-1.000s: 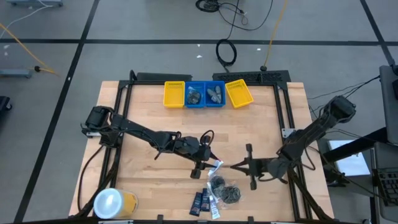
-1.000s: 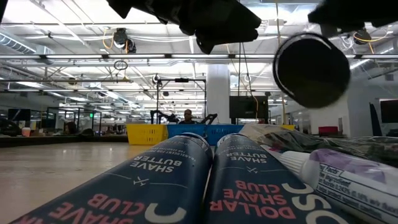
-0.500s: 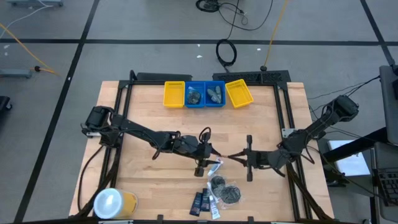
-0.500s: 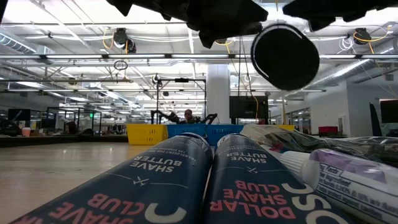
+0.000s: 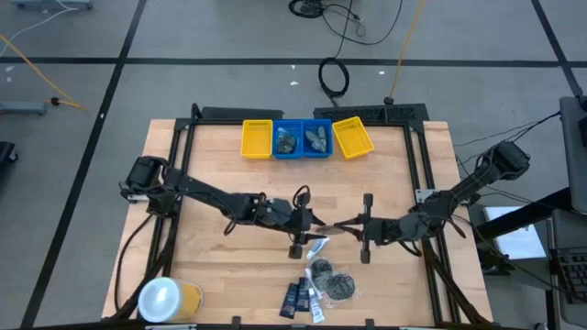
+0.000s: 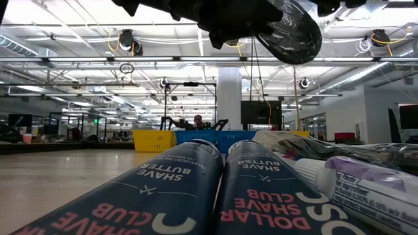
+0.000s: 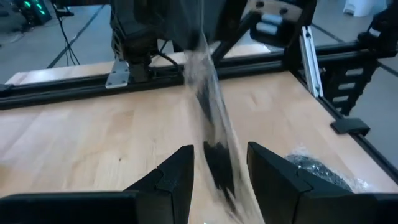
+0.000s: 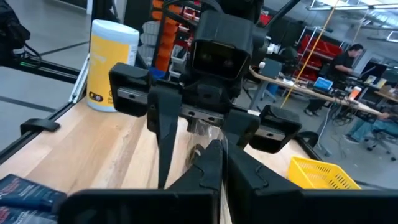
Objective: Pick & Place Travel size toiletries
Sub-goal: Put the hairbrush into the left blue bin
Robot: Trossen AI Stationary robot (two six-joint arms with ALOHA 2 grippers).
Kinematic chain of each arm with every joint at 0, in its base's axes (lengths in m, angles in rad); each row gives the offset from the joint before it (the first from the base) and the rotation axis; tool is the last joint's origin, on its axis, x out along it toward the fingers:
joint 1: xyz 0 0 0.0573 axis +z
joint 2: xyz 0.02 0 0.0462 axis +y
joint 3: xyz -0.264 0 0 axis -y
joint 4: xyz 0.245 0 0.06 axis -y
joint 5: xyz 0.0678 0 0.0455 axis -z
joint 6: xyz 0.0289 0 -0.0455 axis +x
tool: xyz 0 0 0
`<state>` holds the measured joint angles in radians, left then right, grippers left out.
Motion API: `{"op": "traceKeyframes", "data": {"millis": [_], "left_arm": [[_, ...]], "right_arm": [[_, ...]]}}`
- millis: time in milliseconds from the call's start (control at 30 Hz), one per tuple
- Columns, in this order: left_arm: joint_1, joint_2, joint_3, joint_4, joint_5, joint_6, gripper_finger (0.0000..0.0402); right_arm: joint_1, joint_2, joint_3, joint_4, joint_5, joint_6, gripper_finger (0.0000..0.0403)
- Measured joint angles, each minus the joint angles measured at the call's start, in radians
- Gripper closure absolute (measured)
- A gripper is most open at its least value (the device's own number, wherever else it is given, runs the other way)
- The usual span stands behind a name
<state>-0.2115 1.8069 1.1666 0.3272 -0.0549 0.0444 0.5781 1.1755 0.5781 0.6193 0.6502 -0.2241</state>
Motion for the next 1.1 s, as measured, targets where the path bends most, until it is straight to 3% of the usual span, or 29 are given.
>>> {"op": "traceKeyframes", "data": {"millis": [333,633,933,1100], "left_arm": [[0.009,0.0,0.0,0.04,-0.066,-0.02,0.0269],[0.008,0.0,0.0,0.037,-0.066,-0.01,0.0387],[0.008,0.0,0.0,0.035,-0.077,-0.014,0.039],[0.008,0.0,0.0,0.023,-0.078,-0.019,0.039]], "right_arm": [[-0.015,0.0,0.0,0.029,0.0,-0.034,0.0403],[-0.015,0.0,0.0,0.035,0.0,-0.056,0.0403],[-0.015,0.0,0.0,0.058,0.001,-0.089,0.0402],[-0.014,-0.001,0.0,0.071,0.002,-0.103,0.0369]]}}
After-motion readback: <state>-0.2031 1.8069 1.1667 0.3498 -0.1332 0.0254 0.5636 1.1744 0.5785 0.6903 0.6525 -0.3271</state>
